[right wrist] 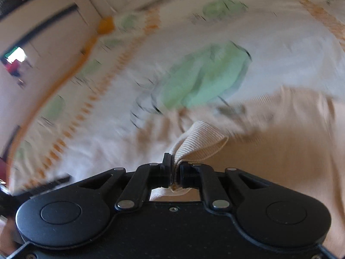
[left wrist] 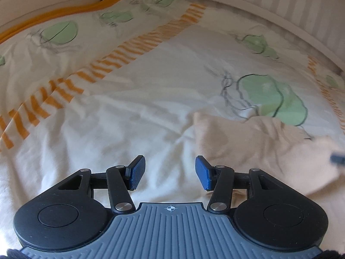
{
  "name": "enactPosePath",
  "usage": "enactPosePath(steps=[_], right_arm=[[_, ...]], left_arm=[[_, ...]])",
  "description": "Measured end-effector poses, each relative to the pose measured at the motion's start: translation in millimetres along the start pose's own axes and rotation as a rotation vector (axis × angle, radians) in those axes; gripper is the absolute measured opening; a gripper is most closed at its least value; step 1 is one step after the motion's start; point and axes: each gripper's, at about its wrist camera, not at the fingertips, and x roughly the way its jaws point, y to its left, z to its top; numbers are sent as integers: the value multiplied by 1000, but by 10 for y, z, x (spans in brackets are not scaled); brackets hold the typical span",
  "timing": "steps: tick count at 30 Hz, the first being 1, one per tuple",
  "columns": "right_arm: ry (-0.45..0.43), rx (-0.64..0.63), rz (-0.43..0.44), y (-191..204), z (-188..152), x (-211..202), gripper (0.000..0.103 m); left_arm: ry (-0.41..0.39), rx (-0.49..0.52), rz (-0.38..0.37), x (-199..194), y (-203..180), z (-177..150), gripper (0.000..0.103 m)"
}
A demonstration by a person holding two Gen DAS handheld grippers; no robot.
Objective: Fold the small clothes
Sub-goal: 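Lift the cuff with the right gripper, lay sleeve across body, release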
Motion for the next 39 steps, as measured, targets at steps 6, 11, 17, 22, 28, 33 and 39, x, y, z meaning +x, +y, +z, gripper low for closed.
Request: enactPosePath(steps=[6, 11, 17, 22, 28, 33, 39], right_arm=[[-96, -43, 56, 269, 538, -469, 15], [-123, -61, 52, 338, 777, -582, 15], [-108, -52, 64, 386, 816, -490, 15], [-92, -67, 99, 490, 845, -490, 15], [-146, -48, 154, 504, 889, -717, 15], [-209, -14, 79, 148, 836, -1006, 13], [-53, 101, -50, -538, 448, -842, 21]], left_arm=[[-35, 119, -130, -65, -264, -99, 50], [-67, 280, -164, -115, -569, -273, 51], [-61, 396, -141, -28, -782, -419, 53], [-8, 395, -81, 200, -863, -388, 53], [6, 297, 170, 489, -698, -268, 58], [45, 129, 175, 497, -326, -204, 58], [31, 222, 205, 493, -520, -256, 58]])
